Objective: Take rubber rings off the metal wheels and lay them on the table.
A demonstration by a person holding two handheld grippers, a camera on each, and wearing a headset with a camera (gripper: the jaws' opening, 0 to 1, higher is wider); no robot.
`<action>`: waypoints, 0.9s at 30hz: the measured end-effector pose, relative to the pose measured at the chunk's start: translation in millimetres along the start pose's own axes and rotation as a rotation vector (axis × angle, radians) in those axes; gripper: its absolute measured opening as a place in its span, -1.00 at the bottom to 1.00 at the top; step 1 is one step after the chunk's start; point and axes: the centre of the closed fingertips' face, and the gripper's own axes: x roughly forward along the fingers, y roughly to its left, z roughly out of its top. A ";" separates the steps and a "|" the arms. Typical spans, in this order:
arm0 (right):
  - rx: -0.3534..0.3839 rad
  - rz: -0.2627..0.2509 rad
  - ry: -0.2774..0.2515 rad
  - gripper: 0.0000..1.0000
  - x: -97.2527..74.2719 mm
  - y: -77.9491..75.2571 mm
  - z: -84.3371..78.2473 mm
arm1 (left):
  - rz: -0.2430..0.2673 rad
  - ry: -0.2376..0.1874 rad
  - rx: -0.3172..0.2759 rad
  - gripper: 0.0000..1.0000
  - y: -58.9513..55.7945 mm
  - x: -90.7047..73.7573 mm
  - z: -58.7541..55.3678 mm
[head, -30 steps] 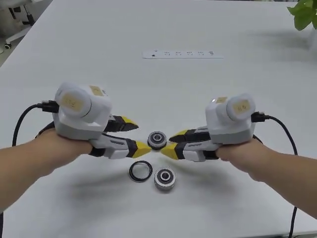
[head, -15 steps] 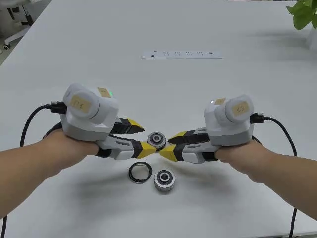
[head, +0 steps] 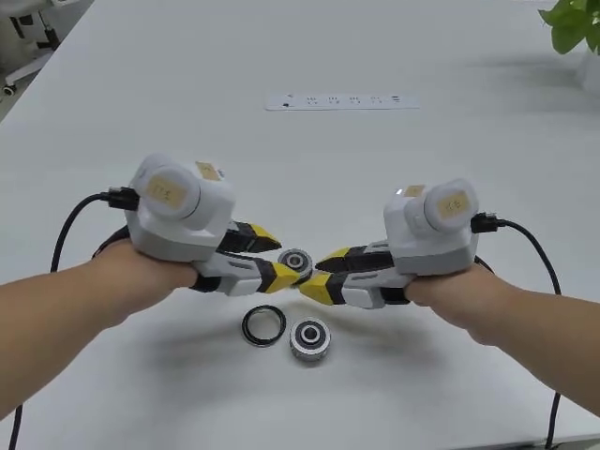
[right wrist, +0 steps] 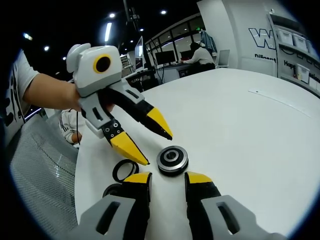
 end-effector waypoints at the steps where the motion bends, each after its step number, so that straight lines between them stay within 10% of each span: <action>1: 0.001 0.000 0.000 -0.53 -0.2 -0.2 -0.1 | -0.001 0.001 -0.001 -0.41 0.6 0.4 -0.2; 27: 0.011 -0.002 -0.006 -0.54 -1.2 -1.9 -2.2 | 0.000 0.039 0.022 -0.62 2.0 13.8 -2.9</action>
